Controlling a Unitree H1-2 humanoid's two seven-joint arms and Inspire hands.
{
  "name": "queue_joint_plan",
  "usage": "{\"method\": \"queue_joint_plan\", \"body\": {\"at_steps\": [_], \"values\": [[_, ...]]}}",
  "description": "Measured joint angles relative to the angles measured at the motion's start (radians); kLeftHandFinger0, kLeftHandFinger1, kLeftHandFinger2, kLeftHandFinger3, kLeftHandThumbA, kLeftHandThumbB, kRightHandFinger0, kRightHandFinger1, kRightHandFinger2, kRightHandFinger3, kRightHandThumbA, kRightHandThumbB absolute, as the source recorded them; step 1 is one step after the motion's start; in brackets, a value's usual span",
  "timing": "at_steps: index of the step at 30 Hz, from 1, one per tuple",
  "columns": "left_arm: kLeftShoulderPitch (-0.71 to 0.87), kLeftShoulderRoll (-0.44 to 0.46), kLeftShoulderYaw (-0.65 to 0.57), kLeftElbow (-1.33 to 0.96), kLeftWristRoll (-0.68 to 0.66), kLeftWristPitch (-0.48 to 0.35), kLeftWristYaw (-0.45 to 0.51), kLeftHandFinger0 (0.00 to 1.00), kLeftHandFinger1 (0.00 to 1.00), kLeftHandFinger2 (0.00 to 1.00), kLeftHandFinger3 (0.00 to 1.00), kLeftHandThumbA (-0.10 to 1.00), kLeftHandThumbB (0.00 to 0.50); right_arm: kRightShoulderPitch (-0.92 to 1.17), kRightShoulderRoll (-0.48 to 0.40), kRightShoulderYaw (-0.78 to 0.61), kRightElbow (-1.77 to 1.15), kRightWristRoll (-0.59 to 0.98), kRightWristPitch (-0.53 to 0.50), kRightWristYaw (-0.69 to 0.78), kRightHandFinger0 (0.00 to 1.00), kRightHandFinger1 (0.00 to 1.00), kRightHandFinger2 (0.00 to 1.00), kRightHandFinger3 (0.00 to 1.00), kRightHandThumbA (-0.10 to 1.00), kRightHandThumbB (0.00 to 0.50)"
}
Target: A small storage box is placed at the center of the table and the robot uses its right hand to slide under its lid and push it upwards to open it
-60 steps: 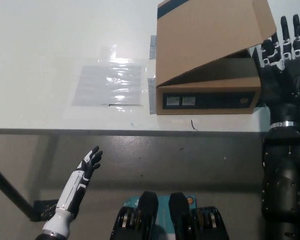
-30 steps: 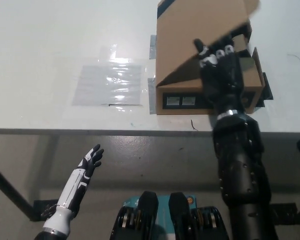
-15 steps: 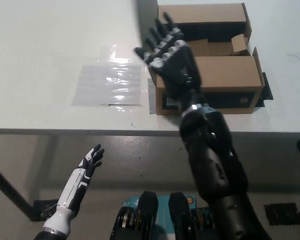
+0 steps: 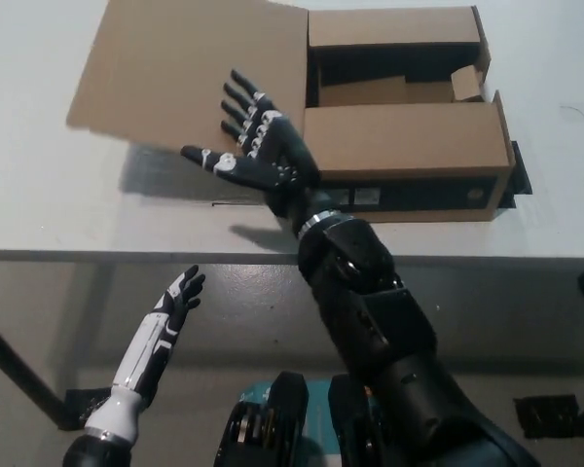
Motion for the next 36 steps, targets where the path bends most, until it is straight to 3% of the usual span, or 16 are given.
{"method": "queue_joint_plan", "body": {"at_steps": [4,9,12,14,21,23,25,30,31,36], "values": [[-0.003,0.001,-0.001,0.000,0.000,0.001,0.000,1.00,1.00,1.00,1.00,1.00,0.500,-0.016,0.003,0.005,0.062,-0.023,-0.031,0.004,1.00,1.00,1.00,1.00,1.00,0.275],[-0.005,0.004,-0.001,0.000,-0.001,0.001,-0.001,1.00,1.00,1.00,1.00,1.00,0.500,-0.018,0.005,0.023,0.110,-0.054,-0.055,0.012,1.00,1.00,1.00,1.00,1.00,0.322],[-0.005,0.005,-0.002,0.000,-0.001,0.001,-0.001,1.00,1.00,1.00,1.00,1.00,0.500,-0.018,0.002,0.038,0.122,-0.081,-0.063,0.016,1.00,1.00,1.00,1.00,1.00,0.310],[-0.005,0.005,-0.003,0.000,-0.001,0.001,-0.001,1.00,1.00,1.00,1.00,1.00,0.500,-0.018,0.000,0.047,0.116,-0.098,-0.063,0.016,1.00,1.00,1.00,1.00,1.00,0.339],[-0.004,0.005,-0.004,0.001,-0.001,0.003,-0.007,1.00,1.00,1.00,1.00,1.00,0.500,-0.009,-0.002,0.050,-0.091,-0.119,-0.038,0.023,1.00,1.00,1.00,1.00,1.00,0.332],[-0.004,0.005,-0.004,0.001,-0.001,0.003,-0.007,1.00,1.00,1.00,1.00,1.00,0.500,-0.005,-0.003,0.047,-0.162,-0.117,-0.023,0.023,1.00,1.00,1.00,1.00,1.00,0.376],[-0.003,0.004,-0.004,0.003,-0.001,0.004,-0.007,1.00,1.00,1.00,1.00,1.00,0.500,-0.002,-0.004,0.046,-0.228,-0.117,-0.008,0.023,1.00,1.00,1.00,1.00,1.00,0.366],[-0.001,0.004,-0.004,0.008,-0.001,0.004,-0.007,1.00,1.00,1.00,1.00,1.00,0.500,0.006,-0.017,0.040,-0.408,-0.111,0.033,0.023,1.00,1.00,1.00,1.00,1.00,0.429],[-0.001,0.004,-0.004,0.008,-0.001,0.004,-0.007,1.00,1.00,1.00,1.00,1.00,0.500,0.007,-0.018,0.039,-0.416,-0.110,0.036,0.023,1.00,1.00,1.00,1.00,1.00,0.396],[0.004,0.003,-0.004,0.012,-0.001,0.005,-0.007,1.00,1.00,1.00,1.00,1.00,0.500,0.011,-0.063,0.024,-0.589,-0.088,0.083,0.018,1.00,1.00,1.00,1.00,1.00,0.367]]}}
